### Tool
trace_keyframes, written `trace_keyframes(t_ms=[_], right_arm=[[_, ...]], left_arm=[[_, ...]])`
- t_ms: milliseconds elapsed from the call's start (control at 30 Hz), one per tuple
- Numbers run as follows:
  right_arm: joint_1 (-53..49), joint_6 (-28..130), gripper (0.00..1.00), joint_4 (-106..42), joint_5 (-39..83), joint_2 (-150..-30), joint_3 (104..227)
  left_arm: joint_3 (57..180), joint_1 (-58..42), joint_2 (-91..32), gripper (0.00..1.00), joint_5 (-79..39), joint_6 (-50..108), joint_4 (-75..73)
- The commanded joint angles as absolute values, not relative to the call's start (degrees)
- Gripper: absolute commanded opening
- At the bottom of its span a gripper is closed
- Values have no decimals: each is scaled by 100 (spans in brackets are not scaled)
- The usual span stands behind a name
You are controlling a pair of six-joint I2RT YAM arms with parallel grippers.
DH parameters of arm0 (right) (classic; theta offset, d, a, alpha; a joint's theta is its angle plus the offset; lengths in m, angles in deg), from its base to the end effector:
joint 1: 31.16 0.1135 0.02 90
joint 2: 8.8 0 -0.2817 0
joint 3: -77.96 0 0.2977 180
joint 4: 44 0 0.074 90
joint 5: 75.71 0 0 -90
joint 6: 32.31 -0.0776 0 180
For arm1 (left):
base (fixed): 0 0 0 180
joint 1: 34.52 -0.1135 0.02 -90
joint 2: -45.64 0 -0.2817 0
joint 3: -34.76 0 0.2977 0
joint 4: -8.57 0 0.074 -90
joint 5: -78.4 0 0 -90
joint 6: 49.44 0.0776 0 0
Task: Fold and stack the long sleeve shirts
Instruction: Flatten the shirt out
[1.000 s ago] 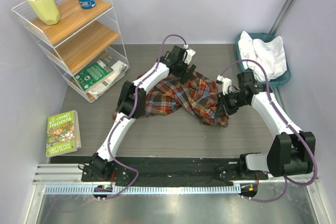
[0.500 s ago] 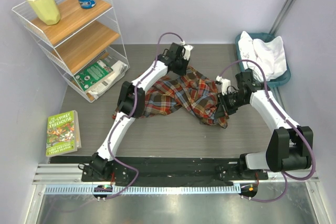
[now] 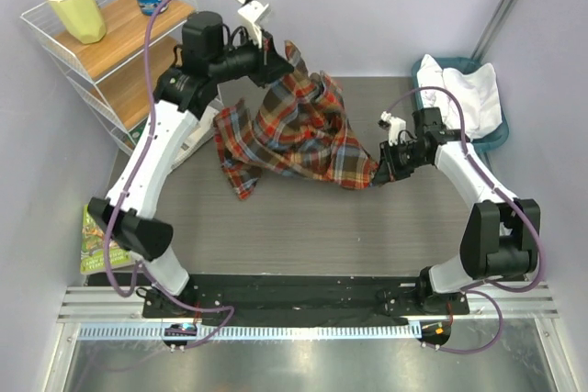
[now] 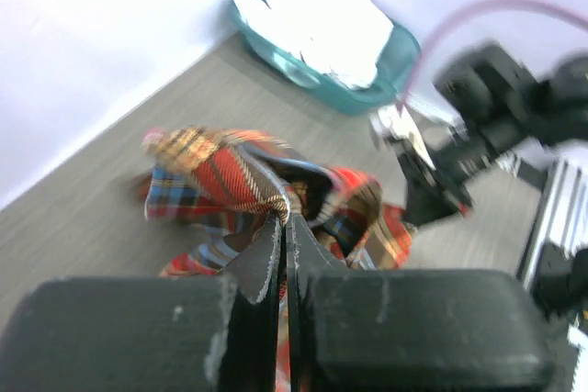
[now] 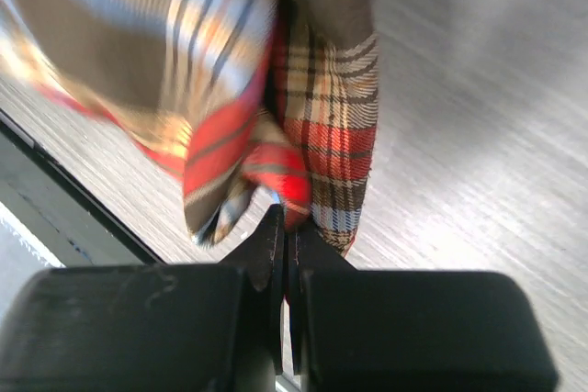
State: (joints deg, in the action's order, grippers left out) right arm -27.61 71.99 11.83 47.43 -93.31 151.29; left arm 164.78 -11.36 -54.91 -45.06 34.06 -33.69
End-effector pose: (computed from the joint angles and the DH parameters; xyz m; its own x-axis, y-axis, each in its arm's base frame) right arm 0.3361 0.0634 0.2082 -0.8249 -0.2584 -0.5028 -0.4837 0.7829 0.3912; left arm 0.4117 -0.2226 0.5062 -0.2953 0.0236 -0.9551 0.7941 0.5619 -0.2317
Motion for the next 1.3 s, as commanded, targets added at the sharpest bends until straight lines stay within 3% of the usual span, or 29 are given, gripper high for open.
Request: trace_keyframes(t_ms=[0,167,333,400,500,533,633,733,1167,1267], right_arm=[[-2834,7183,1,1227,5075,-9143,15577],[-2834,7579,1,1736,5217,-8528,15455],[-2826,7781,1,1860,5182,-8254,15200],[-2834,7843,1,1921,5234,-8307,15147],[-2834,7930,1,2036,5331,-8333,15129],[-2826,7948,1,2045,5340,-8325,15121],[-2826,7948,1,2071,5340,-8263,15103],[-2834,7957,1,2071,5340,-8263,15094],[-2834,7992,1,2177,5278,-8202,15103],[-2834,8001,1,2220,5287,-8167,15094]], left_arm=[[15662,-1289,-5605,0,-4316,3978,-4190],[14854,-1606,-5815,0,-3887,4030,-5085],[14244,-2054,-6219,2,-2911,4329,-4894],[14586,-2221,-6648,11,-2682,4407,-5033],[15579,-2265,-7097,42,-3469,4706,-5525],[15895,-2239,-7151,65,-3924,4715,-5718],[16021,-1950,-7090,87,-4219,4917,-5712],[15811,-1414,-7055,95,-4070,5268,-5668],[15784,-130,-7845,91,-3420,5779,-5703],[15871,-94,-7986,84,-3235,5700,-5597]])
